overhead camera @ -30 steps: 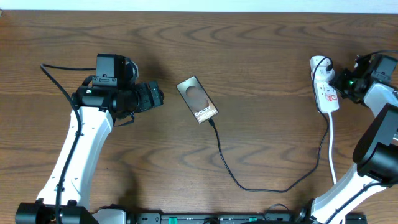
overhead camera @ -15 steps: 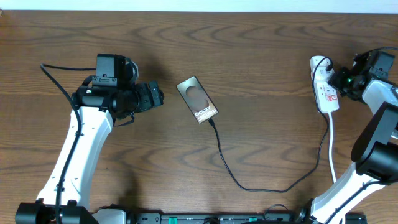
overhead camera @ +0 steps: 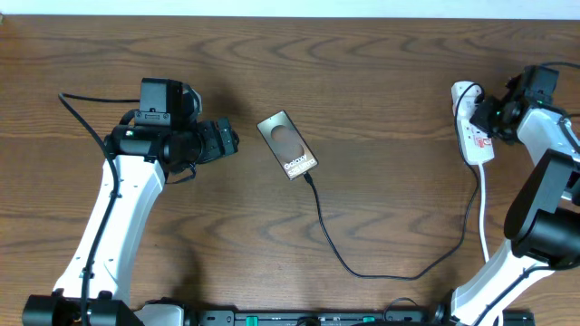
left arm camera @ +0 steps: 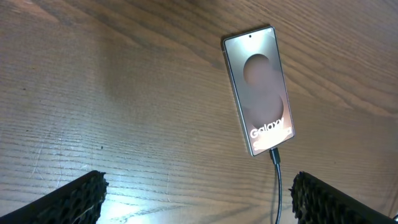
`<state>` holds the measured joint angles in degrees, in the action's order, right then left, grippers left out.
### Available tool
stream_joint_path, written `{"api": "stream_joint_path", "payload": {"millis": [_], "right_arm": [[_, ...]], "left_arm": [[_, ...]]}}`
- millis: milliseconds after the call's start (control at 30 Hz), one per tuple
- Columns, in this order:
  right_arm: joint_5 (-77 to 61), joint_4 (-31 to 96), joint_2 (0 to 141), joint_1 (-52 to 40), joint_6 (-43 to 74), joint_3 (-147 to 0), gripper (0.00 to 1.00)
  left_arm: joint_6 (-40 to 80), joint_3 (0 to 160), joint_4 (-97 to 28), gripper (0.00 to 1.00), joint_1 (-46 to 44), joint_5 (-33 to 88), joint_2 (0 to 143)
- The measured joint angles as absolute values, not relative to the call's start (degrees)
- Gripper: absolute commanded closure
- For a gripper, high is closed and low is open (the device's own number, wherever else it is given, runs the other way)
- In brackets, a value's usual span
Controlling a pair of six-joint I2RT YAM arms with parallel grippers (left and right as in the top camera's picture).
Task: Plug charger to phone and switch on socket
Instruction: 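Press down the orange switch on the power strip with the right gripper, then lift the right gripper off the switch and withdraw it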
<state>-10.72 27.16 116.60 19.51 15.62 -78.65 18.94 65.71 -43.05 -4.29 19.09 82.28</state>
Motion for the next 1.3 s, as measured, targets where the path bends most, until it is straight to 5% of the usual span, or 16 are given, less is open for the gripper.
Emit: {"api": "stream_joint_path", "payload": {"millis": [233, 600, 900, 967, 1033, 1067, 1300], "right_arm": [[-14.02, 33.93, 110.43, 11.64, 16.05, -76.12, 0.99], [12.12, 49.82, 79.0, 19.35, 16.27, -75.64, 0.99], [-13.82, 52.25, 60.36, 12.82, 7.46, -75.53, 0.91], [-17.1, 53.25, 55.81, 9.45, 5.56, -75.55, 0.8], [-20.67, 54.98, 52.07, 5.82, 2.46, -75.55, 0.32], [-23.38, 56.31, 49.95, 3.57, 0.05, -75.55, 0.01], [-28.29, 66.39, 46.57, 0.25, -4.86, -75.57, 0.01]], "left_arm": [[18.94, 65.71, -43.09, 0.05, -4.29, 19.09, 82.28], [18.33, 65.71, -43.11, 0.05, -4.29, 19.81, 82.28], [15.18, 65.69, -52.95, 0.05, -4.29, 21.32, 65.32], [13.39, 65.71, -55.59, 0.05, -4.29, 20.75, 57.28], [11.62, 65.71, -58.02, 0.05, -4.29, 20.36, 50.85], [11.05, 65.71, -58.67, 0.05, -4.29, 19.94, 48.07], [9.56, 65.71, -60.69, 0.05, -4.29, 16.47, 34.41]]}}
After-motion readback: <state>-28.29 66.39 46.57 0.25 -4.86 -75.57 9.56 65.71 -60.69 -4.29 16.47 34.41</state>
